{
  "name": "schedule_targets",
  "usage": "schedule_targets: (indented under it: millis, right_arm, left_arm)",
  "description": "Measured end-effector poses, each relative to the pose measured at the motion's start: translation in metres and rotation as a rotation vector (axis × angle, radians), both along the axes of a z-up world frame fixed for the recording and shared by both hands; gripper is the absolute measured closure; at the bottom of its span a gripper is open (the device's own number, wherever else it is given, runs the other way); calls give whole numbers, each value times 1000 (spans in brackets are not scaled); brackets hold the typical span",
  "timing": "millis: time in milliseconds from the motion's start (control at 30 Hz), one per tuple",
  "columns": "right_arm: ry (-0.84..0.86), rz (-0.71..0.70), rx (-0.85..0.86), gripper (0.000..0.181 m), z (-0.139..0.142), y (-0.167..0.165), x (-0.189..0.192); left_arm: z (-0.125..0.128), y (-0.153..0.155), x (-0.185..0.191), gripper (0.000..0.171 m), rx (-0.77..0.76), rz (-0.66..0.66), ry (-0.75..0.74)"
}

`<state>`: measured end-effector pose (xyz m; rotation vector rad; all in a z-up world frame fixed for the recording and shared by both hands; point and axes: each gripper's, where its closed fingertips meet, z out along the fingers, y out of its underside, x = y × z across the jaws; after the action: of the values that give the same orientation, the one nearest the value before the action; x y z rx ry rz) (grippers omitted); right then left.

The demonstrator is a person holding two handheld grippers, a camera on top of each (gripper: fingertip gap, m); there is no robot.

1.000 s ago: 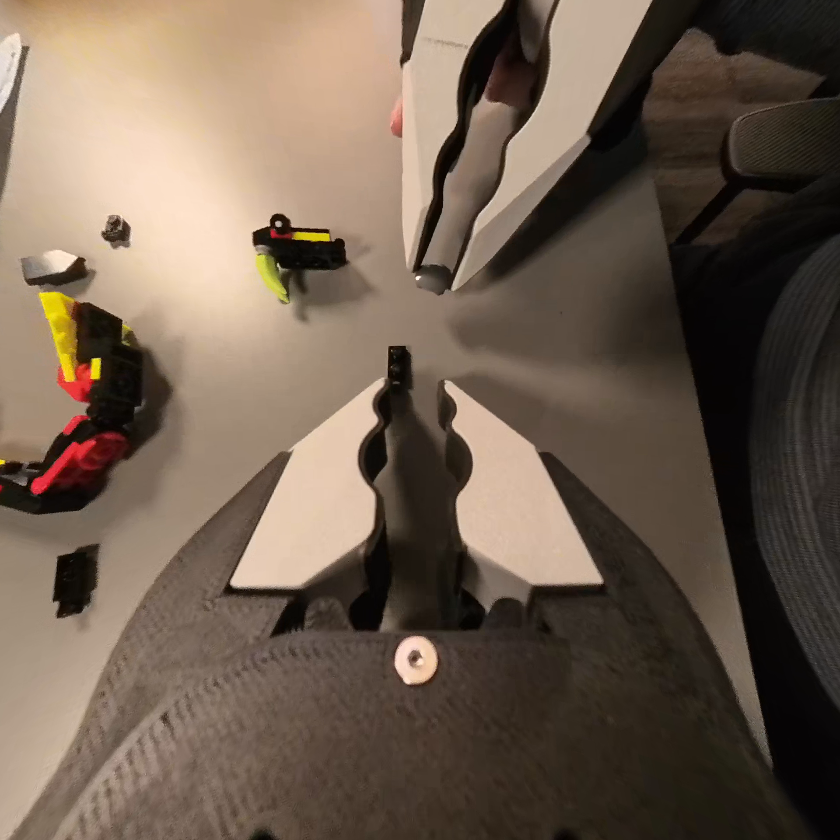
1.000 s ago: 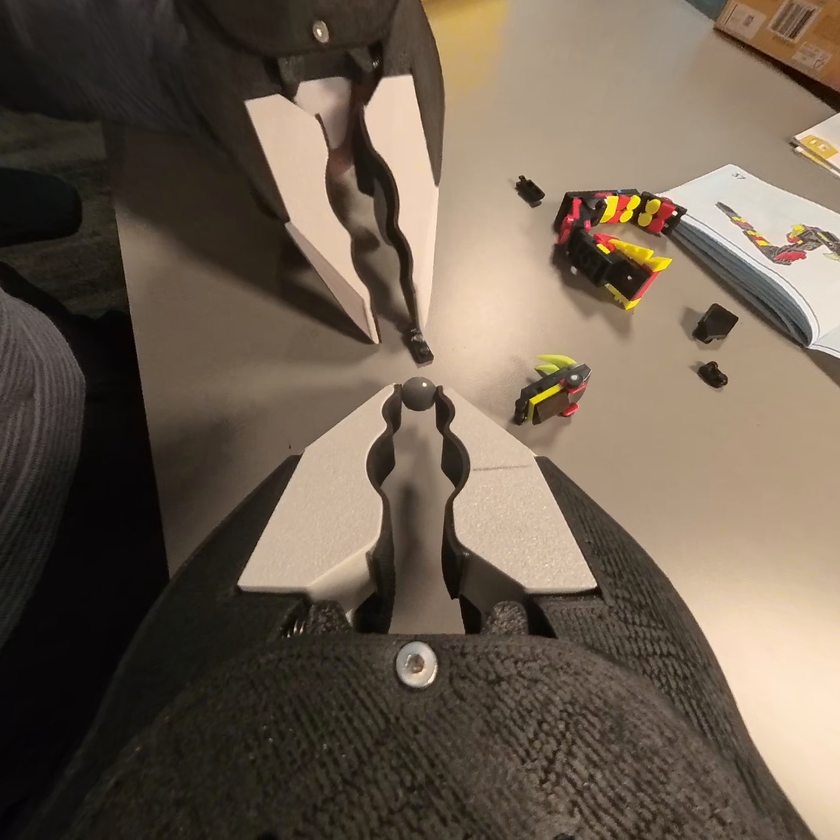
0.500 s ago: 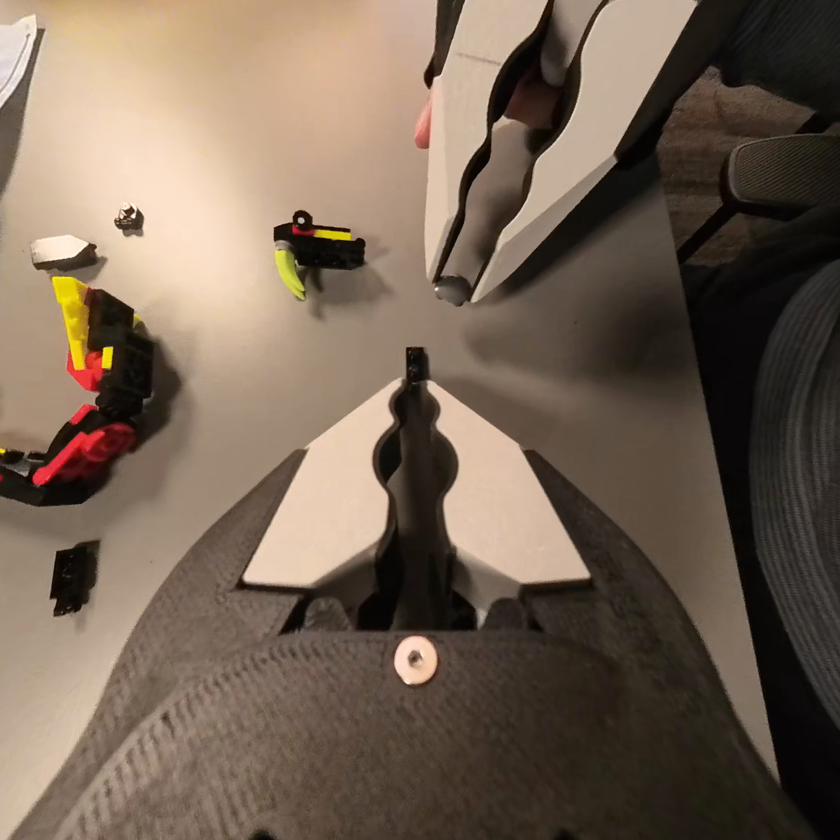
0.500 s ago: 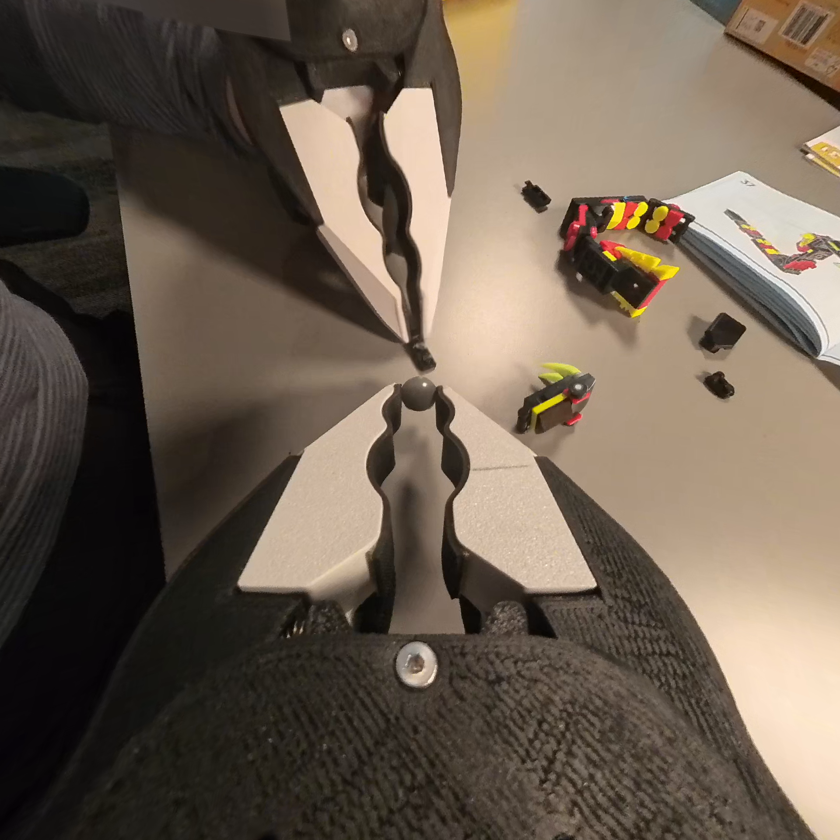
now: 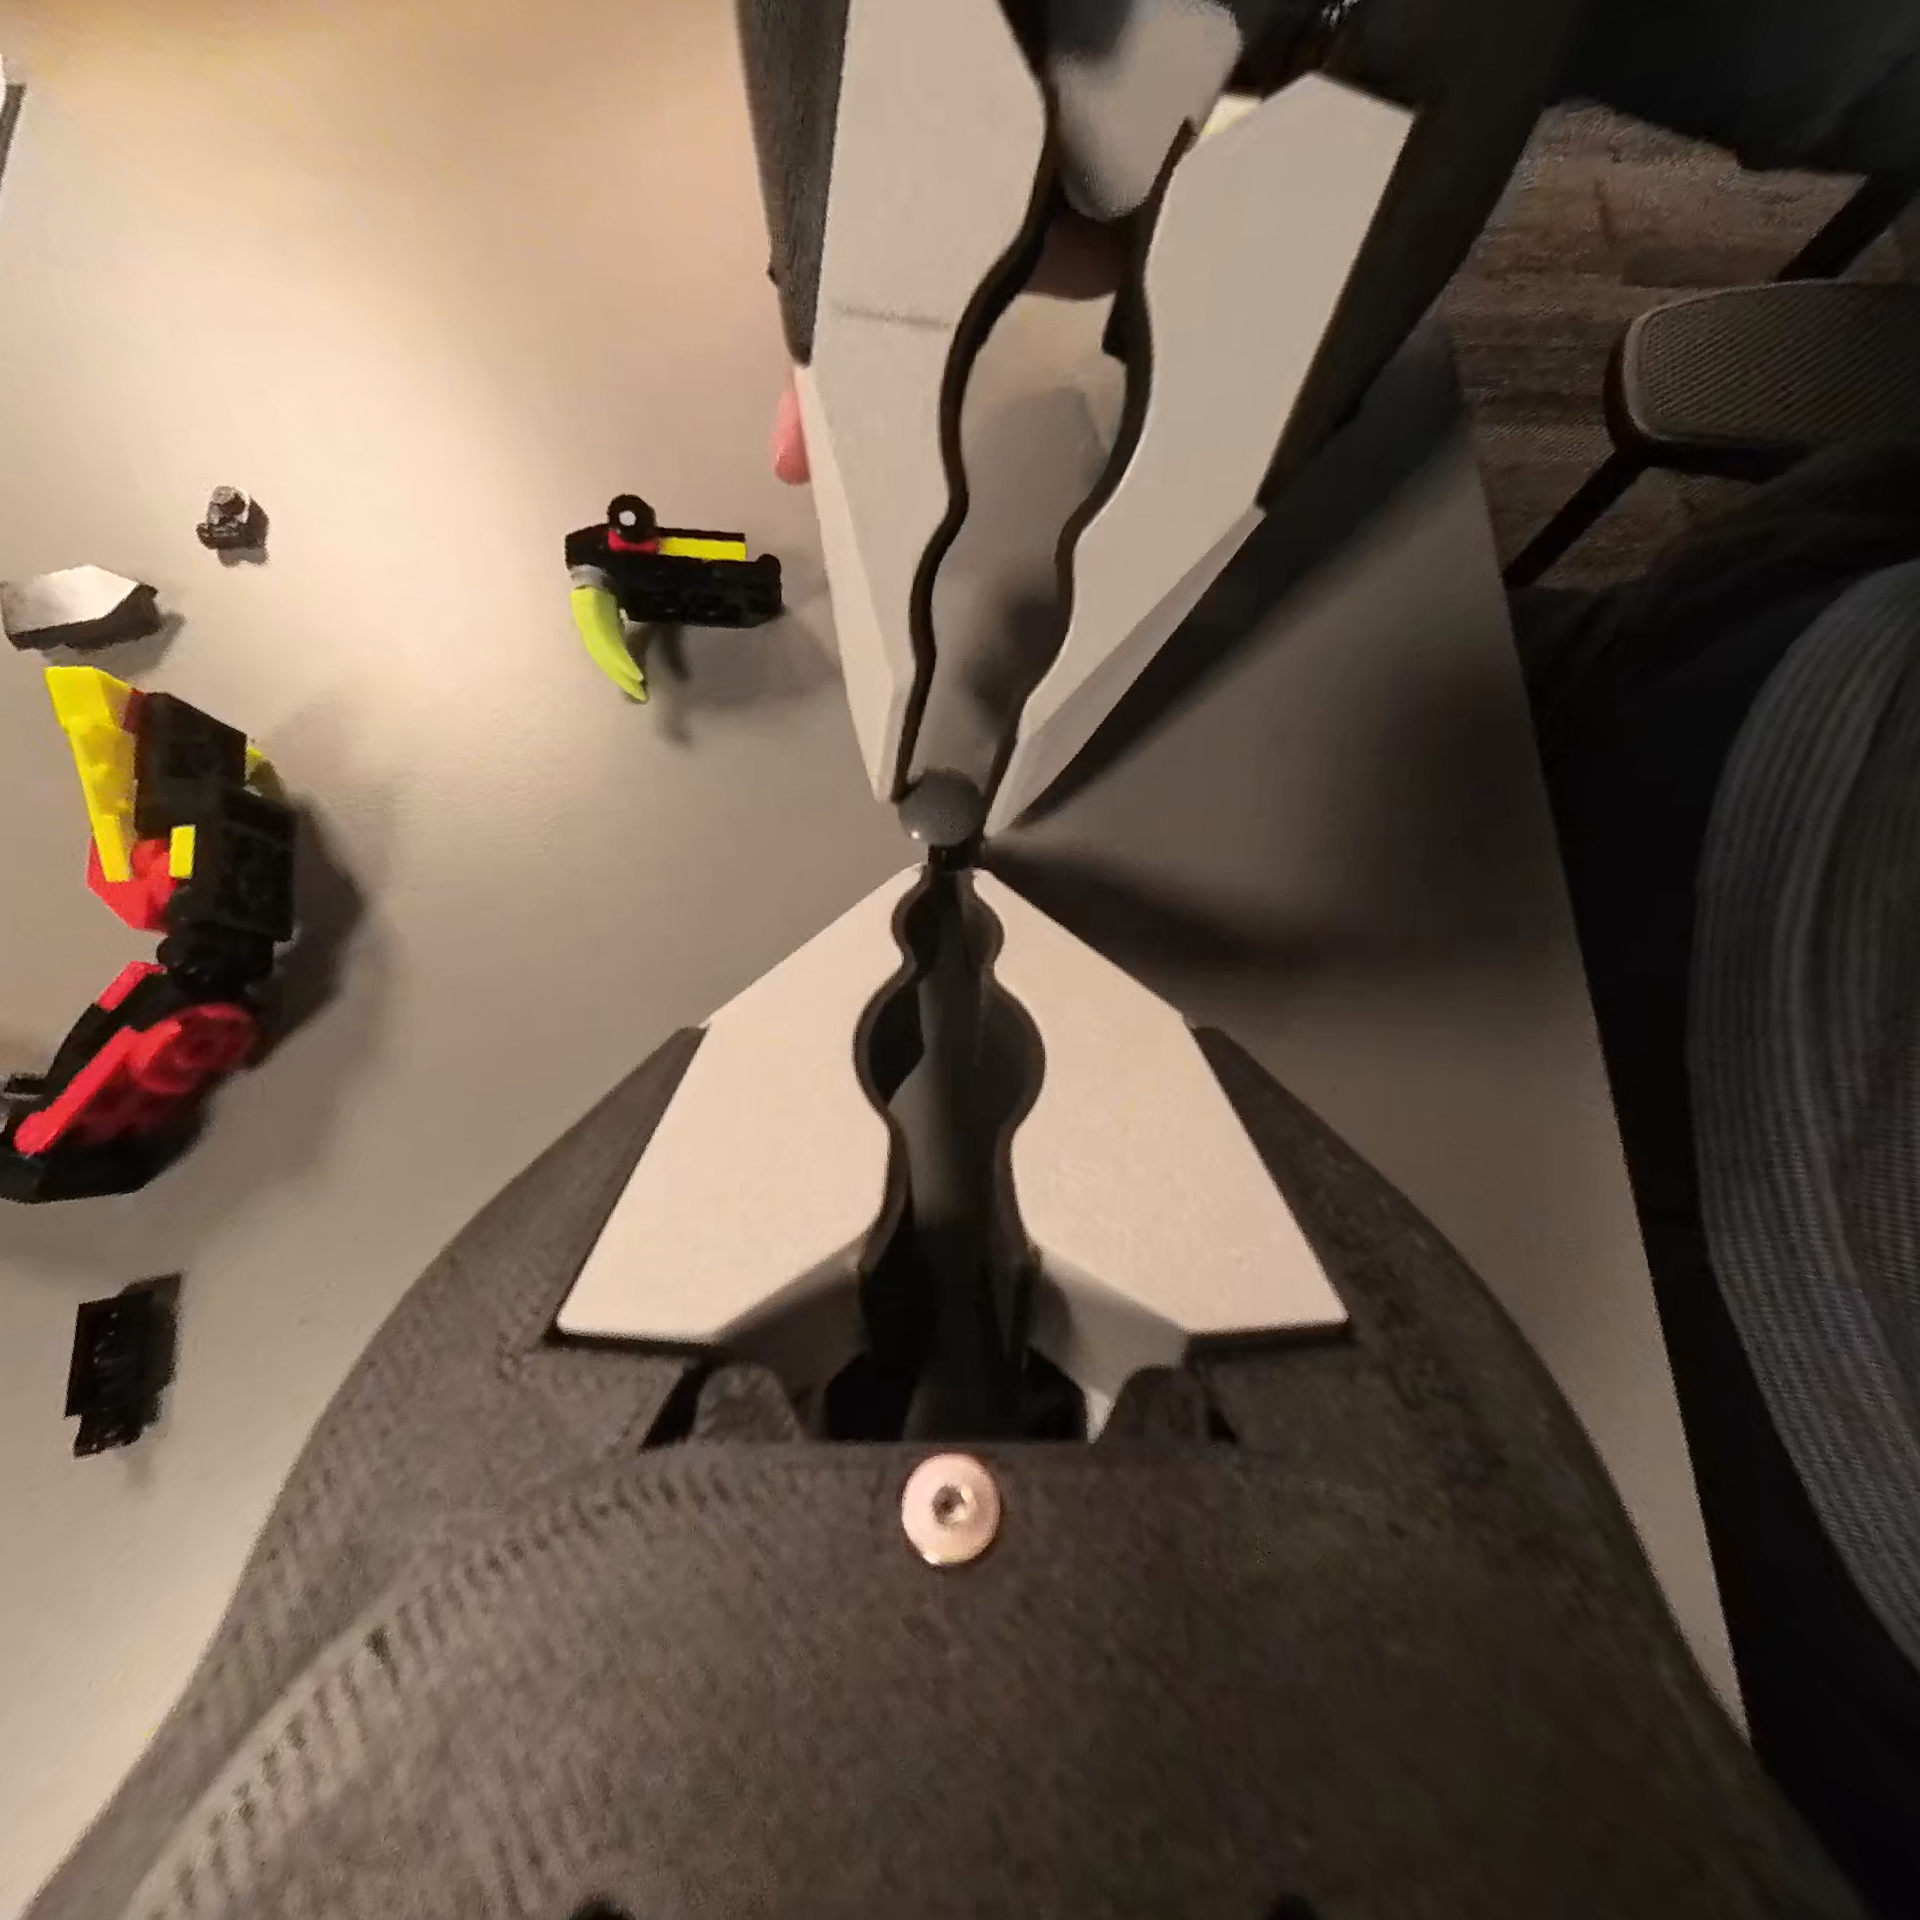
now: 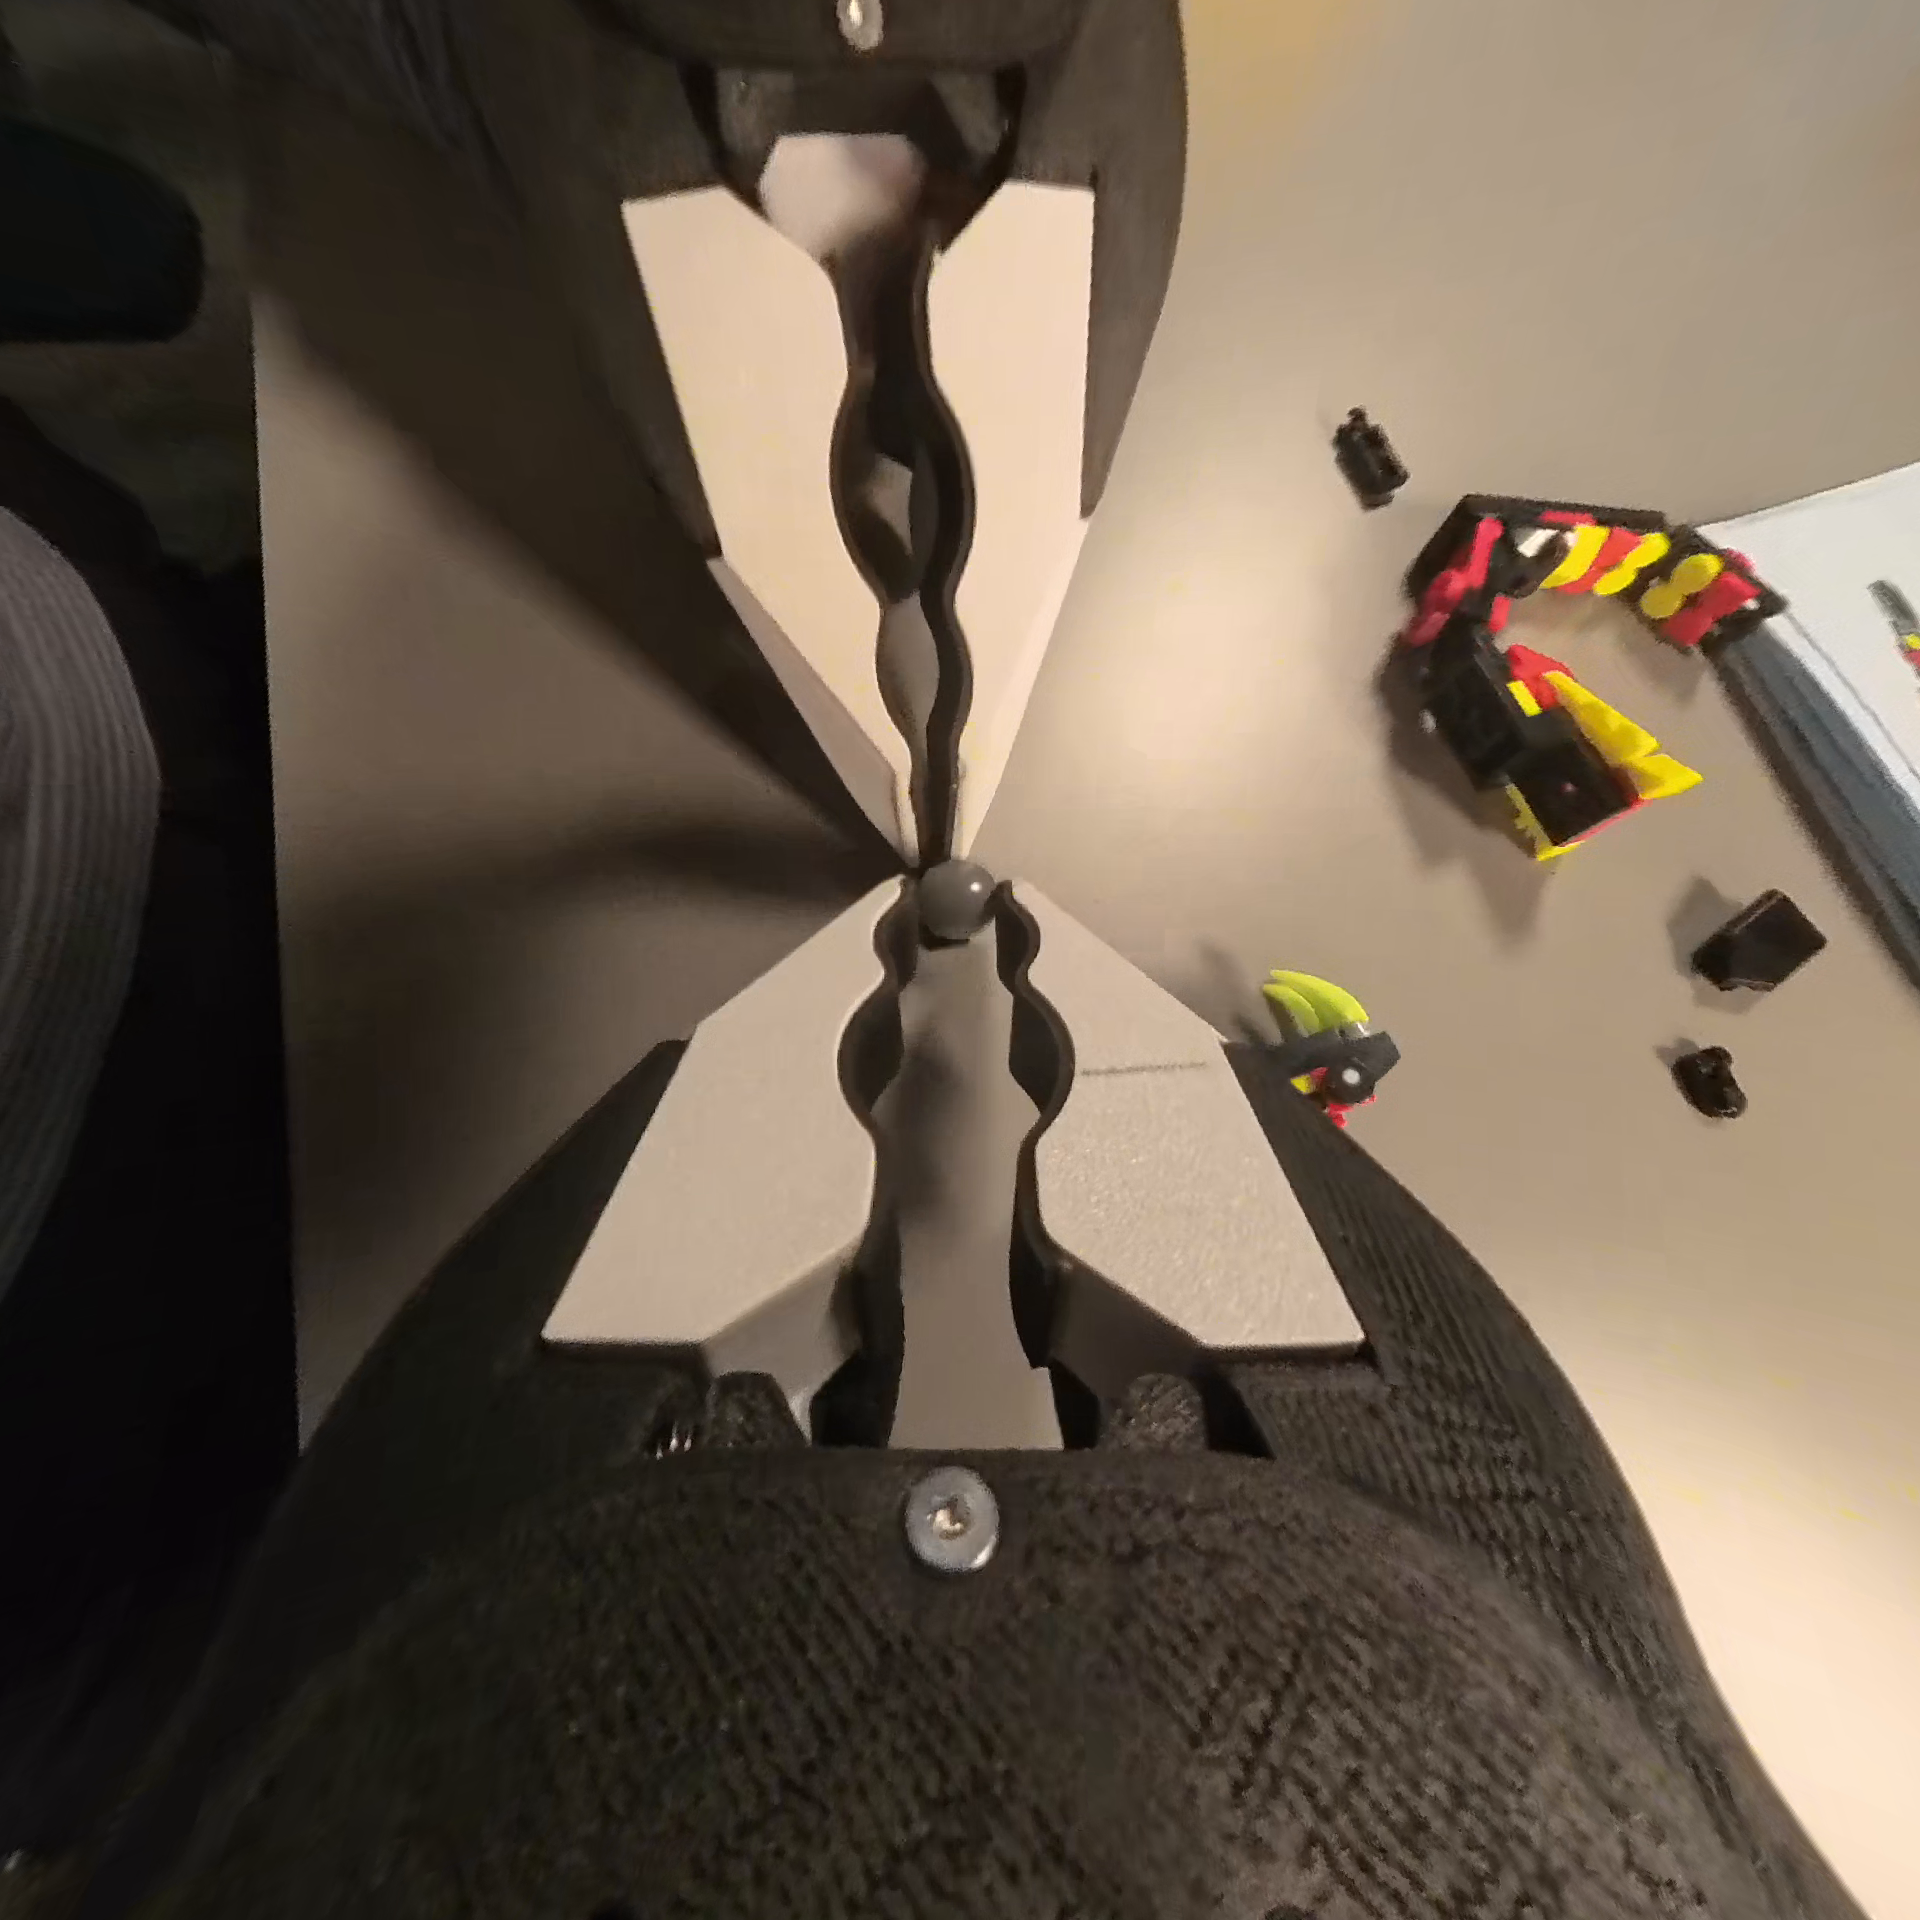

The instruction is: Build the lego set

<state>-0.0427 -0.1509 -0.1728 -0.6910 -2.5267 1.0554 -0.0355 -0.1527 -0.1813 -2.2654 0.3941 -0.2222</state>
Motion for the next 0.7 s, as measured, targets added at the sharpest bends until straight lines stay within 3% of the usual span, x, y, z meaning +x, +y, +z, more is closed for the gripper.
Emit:
schedule_targets:
  millis: [700]
  right_arm:
    - [-13,52,43,168,-3,-4,2]
  left_arm:
    - [0,0,0,170,-1,-3,-6]
